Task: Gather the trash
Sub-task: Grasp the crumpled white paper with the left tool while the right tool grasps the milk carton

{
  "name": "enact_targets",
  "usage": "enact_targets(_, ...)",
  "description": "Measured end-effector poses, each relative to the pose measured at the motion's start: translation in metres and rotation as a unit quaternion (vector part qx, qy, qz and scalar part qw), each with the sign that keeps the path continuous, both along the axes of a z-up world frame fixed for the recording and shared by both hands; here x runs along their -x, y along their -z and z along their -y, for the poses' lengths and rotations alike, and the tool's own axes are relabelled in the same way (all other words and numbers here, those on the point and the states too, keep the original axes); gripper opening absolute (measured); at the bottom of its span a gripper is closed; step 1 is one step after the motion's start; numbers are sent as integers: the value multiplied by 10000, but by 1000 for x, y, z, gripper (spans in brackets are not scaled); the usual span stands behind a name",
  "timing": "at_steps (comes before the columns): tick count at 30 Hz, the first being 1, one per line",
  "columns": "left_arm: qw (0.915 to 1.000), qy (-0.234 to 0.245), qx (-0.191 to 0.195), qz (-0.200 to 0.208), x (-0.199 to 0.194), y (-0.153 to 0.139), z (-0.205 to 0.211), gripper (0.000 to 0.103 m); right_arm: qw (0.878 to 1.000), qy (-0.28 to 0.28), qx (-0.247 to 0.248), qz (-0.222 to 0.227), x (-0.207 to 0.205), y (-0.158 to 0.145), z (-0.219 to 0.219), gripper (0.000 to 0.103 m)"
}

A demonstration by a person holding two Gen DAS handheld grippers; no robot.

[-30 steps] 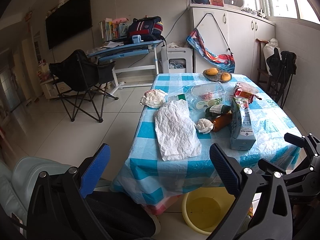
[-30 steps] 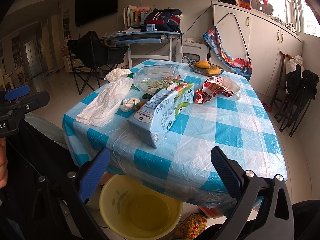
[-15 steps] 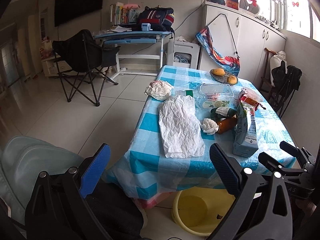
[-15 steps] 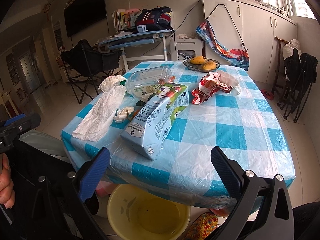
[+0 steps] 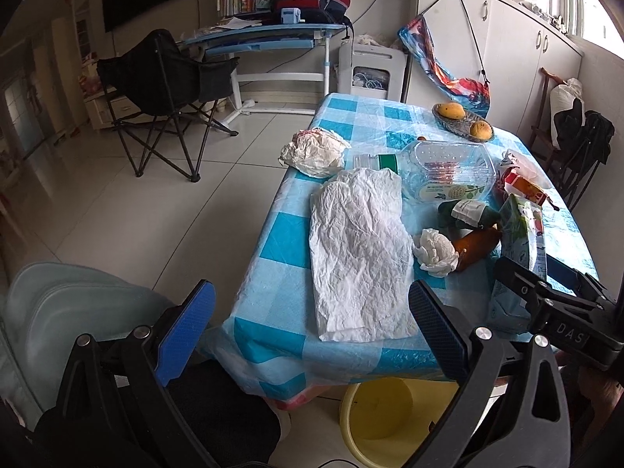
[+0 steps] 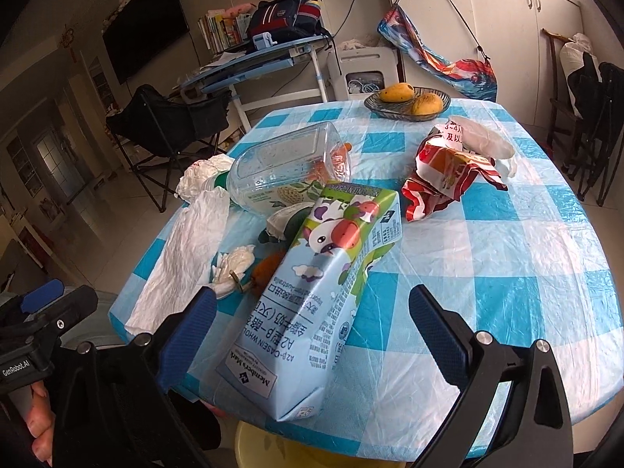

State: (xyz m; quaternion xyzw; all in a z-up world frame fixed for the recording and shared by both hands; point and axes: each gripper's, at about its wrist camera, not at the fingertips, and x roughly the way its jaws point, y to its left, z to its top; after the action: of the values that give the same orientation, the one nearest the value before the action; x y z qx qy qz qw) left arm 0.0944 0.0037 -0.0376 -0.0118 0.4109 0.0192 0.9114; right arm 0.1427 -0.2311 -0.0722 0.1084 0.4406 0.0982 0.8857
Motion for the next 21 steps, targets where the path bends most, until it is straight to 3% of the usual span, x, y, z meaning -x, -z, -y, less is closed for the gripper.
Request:
enact_targets(1,10000,26,-42,-47,-7,4,4,96,10000,20,-44,-85,-2,3,3,80)
enact_targets(4,9998,81,-187,-61,-26,13,15,96,9995,46,-277,-134,2,5,15,76)
enact_targets(9,9993,26,-286,-251,-58,28,30,96,9966,21,-806,-195,10,4,35,53)
enact_targets(13,9987,72,-306,-409,-74,43,35,95,9925,30,-1207,-200,14,5,47,47)
enact_targets(16,9989,79,-41,-460,-77,50,28,66,9861,95,-1647,-199,16,7,58,44)
enact_targets(17,9991,64,50,-422,-77,48,24,45,9839,133,-1773,-195,15,7,61,43)
enact_targets(19,9979,208,406,-466,-79,46,17,15,9787,223,-2029,-208,17,9,68,41)
enact_targets(21,9967,150,716,-362,-74,42,7,11,9729,334,-2281,-180,20,8,76,37)
